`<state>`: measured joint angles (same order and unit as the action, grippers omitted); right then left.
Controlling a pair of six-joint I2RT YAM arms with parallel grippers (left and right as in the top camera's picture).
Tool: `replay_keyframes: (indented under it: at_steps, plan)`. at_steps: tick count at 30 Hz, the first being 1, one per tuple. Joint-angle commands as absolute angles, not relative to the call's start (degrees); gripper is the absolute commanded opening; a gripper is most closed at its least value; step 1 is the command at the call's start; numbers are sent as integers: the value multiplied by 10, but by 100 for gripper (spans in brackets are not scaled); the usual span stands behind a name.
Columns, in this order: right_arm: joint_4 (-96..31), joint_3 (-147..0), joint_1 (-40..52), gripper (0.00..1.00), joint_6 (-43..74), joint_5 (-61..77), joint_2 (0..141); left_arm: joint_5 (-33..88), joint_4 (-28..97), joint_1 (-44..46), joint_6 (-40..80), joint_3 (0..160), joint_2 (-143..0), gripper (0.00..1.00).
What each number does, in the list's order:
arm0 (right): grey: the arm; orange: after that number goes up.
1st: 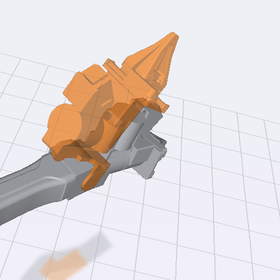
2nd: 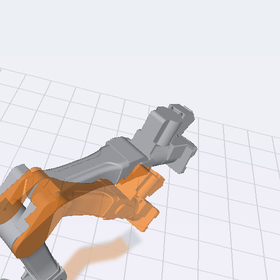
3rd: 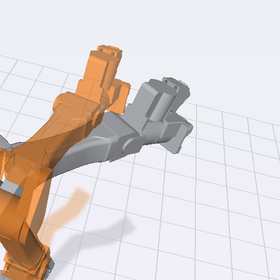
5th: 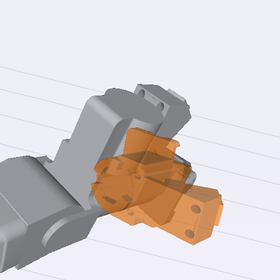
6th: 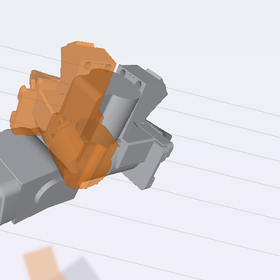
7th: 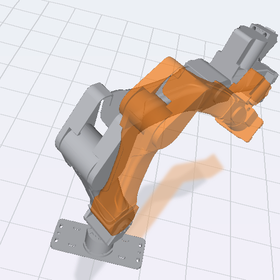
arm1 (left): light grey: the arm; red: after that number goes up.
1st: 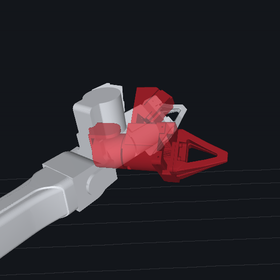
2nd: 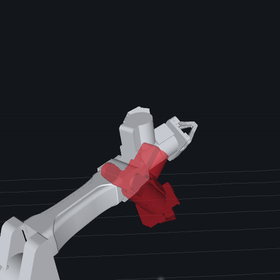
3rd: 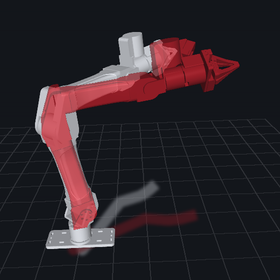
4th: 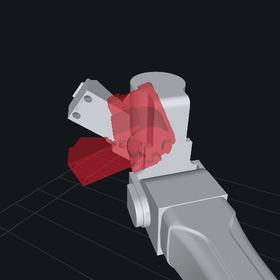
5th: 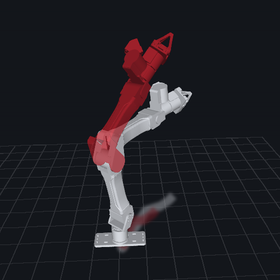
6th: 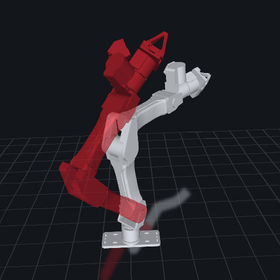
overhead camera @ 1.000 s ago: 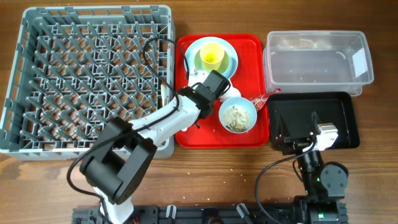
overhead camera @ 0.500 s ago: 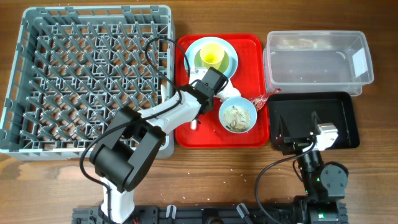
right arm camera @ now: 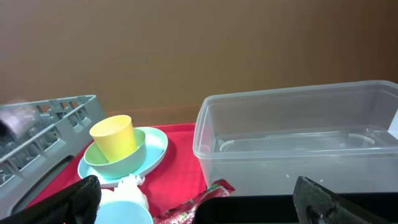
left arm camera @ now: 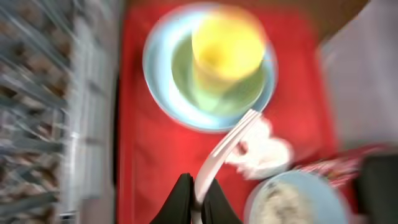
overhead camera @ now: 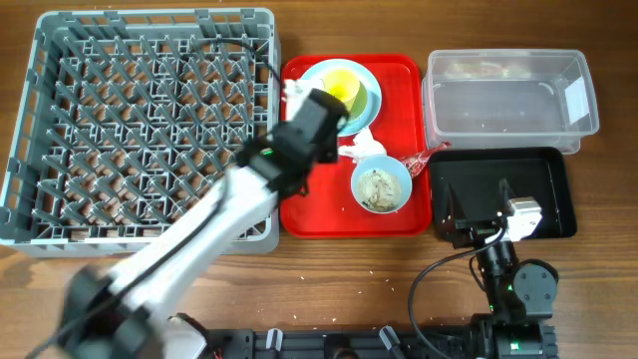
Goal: Sort waste into correct bins and load items into the dishwasher rack
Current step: 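Carry the fork to the dish rack and release it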
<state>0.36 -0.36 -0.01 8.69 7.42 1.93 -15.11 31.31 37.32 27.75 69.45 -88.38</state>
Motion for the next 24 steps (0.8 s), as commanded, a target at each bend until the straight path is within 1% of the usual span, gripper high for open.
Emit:
replay_keyframes:
  at_steps: [1, 3, 5, 8, 14, 23, 24]
  plan:
    - [5, -3, 3, 100, 79, 75, 18, -159, 344, 317, 284, 702, -791, 4]
    - [5, -3, 3, 100, 79, 75, 18, -159, 374, 267, 284, 702, -777, 4]
    - [5, -3, 3, 100, 79, 75, 18, -147, 400, 227, 294, 702, -793, 4]
    - [5, -3, 3, 100, 79, 75, 18, -130, 411, 193, 327, 702, -837, 4]
    - [5, -3, 3, 100, 79, 75, 18, -125, 396, 190, 326, 702, -939, 4]
    - [5, -3, 3, 100, 79, 75, 18, -131, 390, 190, 335, 696, -967, 4]
    - [5, -3, 3, 100, 79, 75, 18, -131, 390, 190, 335, 696, -967, 7]
